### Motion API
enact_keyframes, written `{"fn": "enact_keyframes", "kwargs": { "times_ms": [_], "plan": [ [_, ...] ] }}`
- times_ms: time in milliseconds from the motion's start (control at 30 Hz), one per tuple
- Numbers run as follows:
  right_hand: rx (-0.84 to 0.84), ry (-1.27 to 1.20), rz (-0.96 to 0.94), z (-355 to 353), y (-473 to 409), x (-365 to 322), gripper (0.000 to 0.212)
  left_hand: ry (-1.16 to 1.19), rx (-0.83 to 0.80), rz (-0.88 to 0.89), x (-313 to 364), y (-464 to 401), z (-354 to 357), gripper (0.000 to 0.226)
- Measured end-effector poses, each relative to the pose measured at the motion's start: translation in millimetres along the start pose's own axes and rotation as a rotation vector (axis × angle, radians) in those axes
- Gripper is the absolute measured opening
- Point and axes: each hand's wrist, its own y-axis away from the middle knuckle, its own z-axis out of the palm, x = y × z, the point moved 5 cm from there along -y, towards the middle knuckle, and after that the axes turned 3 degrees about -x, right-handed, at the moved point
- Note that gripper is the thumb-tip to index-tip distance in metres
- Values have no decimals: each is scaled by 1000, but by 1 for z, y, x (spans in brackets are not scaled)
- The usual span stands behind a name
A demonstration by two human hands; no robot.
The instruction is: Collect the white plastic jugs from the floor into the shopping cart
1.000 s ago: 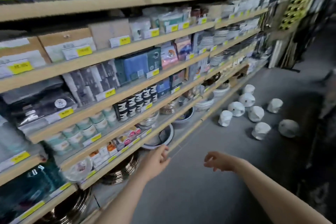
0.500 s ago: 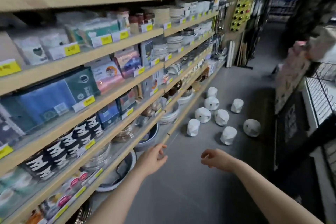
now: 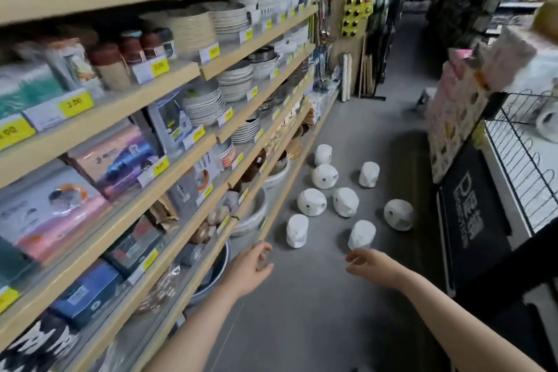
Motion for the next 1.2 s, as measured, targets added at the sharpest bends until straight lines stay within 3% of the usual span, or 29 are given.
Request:
{"fn": "enact_keyframes", "kwargs": {
  "times_ms": [300,600,1000,1200],
  "plan": [
    [23,-1,-5,-144,-115,73,25,55,31,-58,61,-163,43,32],
    [-6,8,-23,-278,-210,125,41,92,-18,-129,126,-307,71,32],
    [-144,128,-71,-338,-384,100,52,192,-6,-274,66,-467,70,40],
    [-254,377,-166,-337,-471,55,76,261,108,-406,15,-476,51,54]
  ]
}}
